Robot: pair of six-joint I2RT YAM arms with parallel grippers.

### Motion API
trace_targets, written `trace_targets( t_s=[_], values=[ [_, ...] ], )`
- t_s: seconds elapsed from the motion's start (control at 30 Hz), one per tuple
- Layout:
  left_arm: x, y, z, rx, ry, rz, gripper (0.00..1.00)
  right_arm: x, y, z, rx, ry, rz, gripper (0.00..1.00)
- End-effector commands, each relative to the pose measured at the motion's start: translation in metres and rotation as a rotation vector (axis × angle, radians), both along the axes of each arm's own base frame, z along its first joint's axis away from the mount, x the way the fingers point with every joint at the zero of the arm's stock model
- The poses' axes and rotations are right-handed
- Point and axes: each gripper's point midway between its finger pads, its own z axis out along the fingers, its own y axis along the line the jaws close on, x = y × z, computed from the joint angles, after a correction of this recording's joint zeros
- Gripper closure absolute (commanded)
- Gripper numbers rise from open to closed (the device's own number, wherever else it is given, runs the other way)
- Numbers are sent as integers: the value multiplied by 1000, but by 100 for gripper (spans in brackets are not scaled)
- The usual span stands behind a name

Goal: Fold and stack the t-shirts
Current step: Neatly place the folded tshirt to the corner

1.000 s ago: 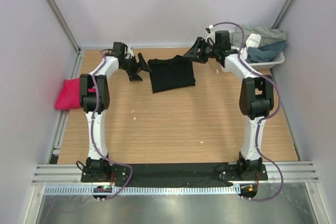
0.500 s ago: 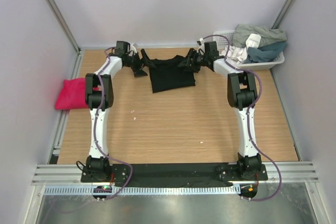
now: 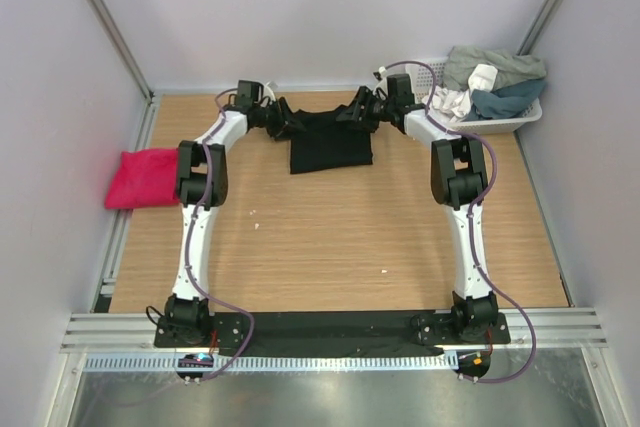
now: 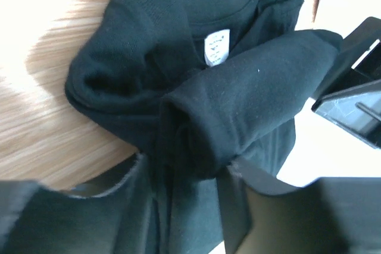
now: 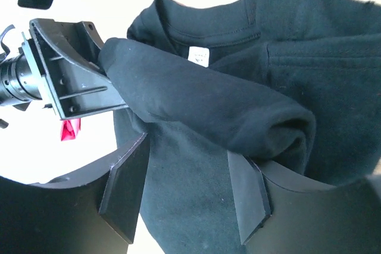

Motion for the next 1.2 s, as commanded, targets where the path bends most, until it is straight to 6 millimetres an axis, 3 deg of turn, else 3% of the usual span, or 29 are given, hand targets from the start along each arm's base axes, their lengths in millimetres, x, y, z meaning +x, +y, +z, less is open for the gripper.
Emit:
trace_targets(
  t_s=[0.0,0.17,0.27,0.43,0.47,0.53,0.57,0.7,0.73,0.8,0.97,1.07,1.17],
  values=[
    [-4,-6,-37,39,41,1,57,2,3,1,6,-17,-2,39],
    [-3,-5,-39,58,36,8,73,3,3,-2,5,-17,-4,39],
    [-4,-3,-32,70,17,-6,99,3,4,1,8,-19,-3,39],
    [-11,2,27,98,-115,-114,100,0,1,33,21,-70,12,39],
    [-15,4,35,101,-121,-125,100,-1,0,52,21,-111,18,39],
    [-29,13,44,108,-110,-168,100,-3,-6,64,8,-135,21,39],
    [-36,16,55,107,-112,-185,100,-4,-12,83,4,-169,17,39],
    [-63,50,64,172,-92,-248,100,-10,-33,105,-47,-220,7,38],
    [-79,60,60,211,-20,-266,100,-10,-38,107,-58,-227,3,38],
    [-92,81,65,266,-12,-309,100,-15,-50,108,-77,-224,-12,39],
    [-106,134,70,406,-1,-303,100,-25,-61,108,-107,-222,-15,38],
    [-108,175,82,477,-2,-259,100,-29,-62,112,-105,-228,-17,38],
    [-110,204,102,536,-11,-218,100,-34,-61,117,-97,-234,-13,38]
  ],
)
